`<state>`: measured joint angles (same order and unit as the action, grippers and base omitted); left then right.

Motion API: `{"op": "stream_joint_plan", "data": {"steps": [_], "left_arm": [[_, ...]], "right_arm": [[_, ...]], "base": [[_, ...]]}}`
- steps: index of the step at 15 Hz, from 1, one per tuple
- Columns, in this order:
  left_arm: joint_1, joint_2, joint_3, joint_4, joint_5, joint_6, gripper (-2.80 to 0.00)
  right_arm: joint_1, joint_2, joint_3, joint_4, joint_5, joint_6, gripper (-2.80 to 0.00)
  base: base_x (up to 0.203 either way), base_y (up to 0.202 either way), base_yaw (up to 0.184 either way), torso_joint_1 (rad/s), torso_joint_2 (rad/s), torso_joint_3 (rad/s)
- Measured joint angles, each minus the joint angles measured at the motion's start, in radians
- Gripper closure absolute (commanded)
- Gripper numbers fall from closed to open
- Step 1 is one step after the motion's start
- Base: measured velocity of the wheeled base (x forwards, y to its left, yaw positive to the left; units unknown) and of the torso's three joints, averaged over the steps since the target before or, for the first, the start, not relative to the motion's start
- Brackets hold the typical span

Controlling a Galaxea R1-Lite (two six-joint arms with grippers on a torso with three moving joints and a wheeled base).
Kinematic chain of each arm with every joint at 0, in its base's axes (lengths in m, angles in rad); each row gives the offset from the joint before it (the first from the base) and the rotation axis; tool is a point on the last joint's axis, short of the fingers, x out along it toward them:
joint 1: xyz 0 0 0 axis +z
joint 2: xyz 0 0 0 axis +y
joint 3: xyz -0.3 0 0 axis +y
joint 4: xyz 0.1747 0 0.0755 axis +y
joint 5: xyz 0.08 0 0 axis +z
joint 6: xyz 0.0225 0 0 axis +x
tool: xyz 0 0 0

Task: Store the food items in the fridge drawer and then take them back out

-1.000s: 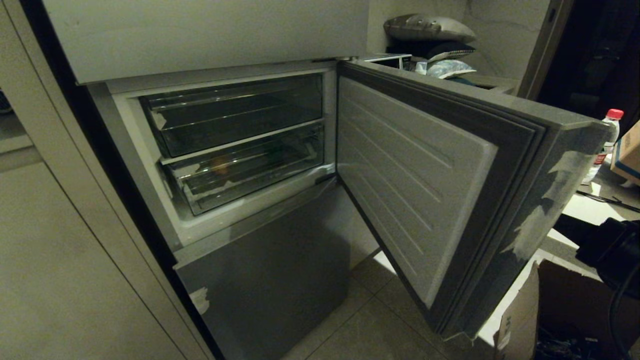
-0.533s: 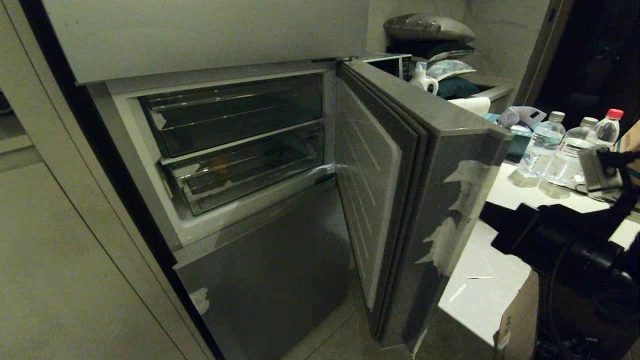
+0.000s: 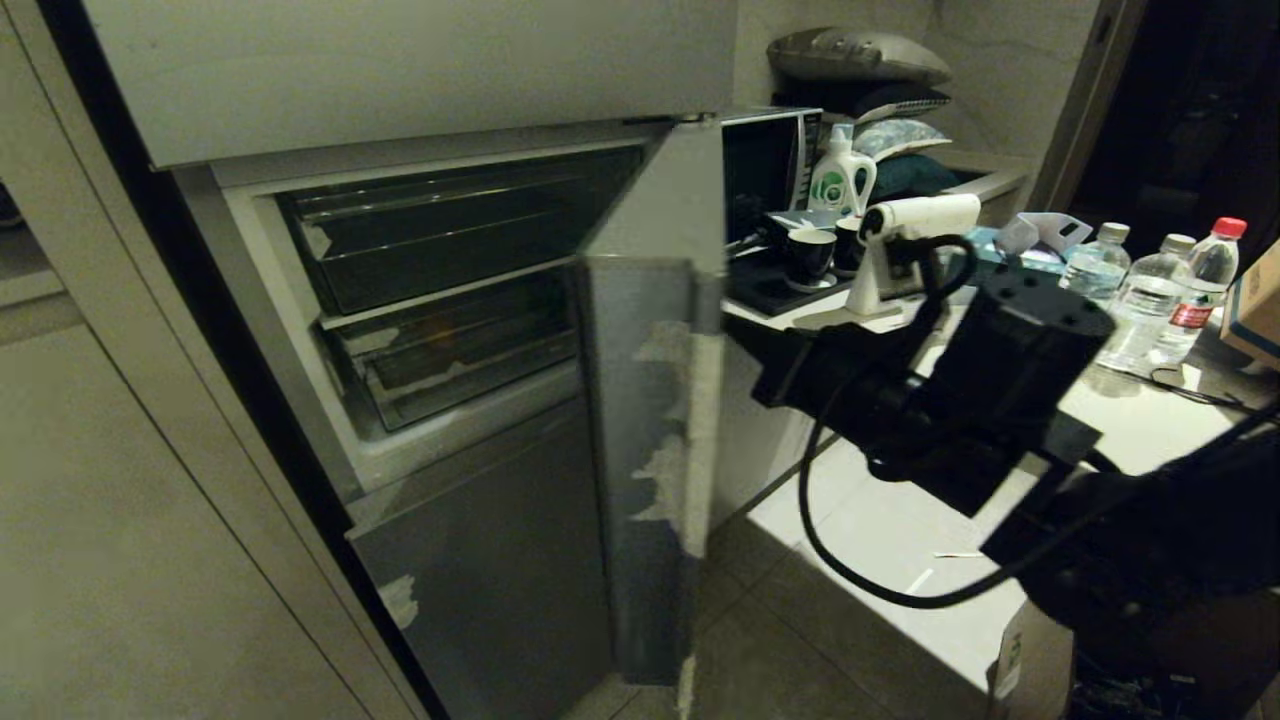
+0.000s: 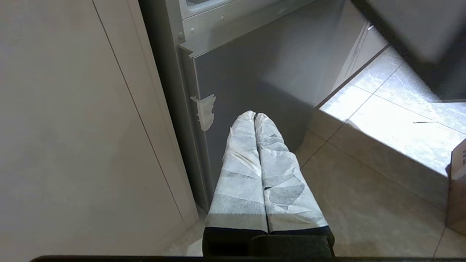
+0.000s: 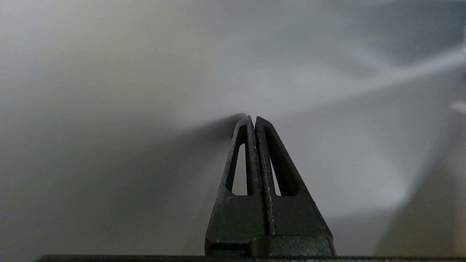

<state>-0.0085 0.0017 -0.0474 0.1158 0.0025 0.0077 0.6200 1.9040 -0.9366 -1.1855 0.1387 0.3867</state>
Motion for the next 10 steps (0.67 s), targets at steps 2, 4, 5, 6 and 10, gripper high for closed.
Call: {"op": "stream_joint_plan", "data": {"steps": [2, 4, 5, 6, 10], "left_arm": [[0.0, 0.0, 0.0, 0.0, 0.0, 0.0, 0.0], [0.0, 0.0, 0.0, 0.0, 0.0, 0.0, 0.0], [0.0, 0.0, 0.0, 0.0, 0.0, 0.0, 0.0], [-0.001, 0.0, 0.0, 0.0, 0.0, 0.0, 0.0], [0.0, 0.0, 0.0, 0.0, 0.0, 0.0, 0.0]], "right_arm": [[0.013, 0.171, -0.165, -0.047, 0.051, -0.049, 0.0], [0.028, 0.325, -0.341, -0.07, 0.075, -0.109, 0.0], [0.035, 0.386, -0.416, -0.078, 0.085, -0.137, 0.0], [0.045, 0.434, -0.472, -0.081, 0.102, -0.158, 0.0], [0.07, 0.513, -0.528, -0.082, 0.16, -0.168, 0.0]], "base": [[0.0, 0.0, 0.0, 0.0, 0.0, 0.0], [0.0, 0.0, 0.0, 0.0, 0.0, 0.0], [0.0, 0.0, 0.0, 0.0, 0.0, 0.0], [0.0, 0.0, 0.0, 0.0, 0.0, 0.0], [0.0, 0.0, 0.0, 0.0, 0.0, 0.0]]}}
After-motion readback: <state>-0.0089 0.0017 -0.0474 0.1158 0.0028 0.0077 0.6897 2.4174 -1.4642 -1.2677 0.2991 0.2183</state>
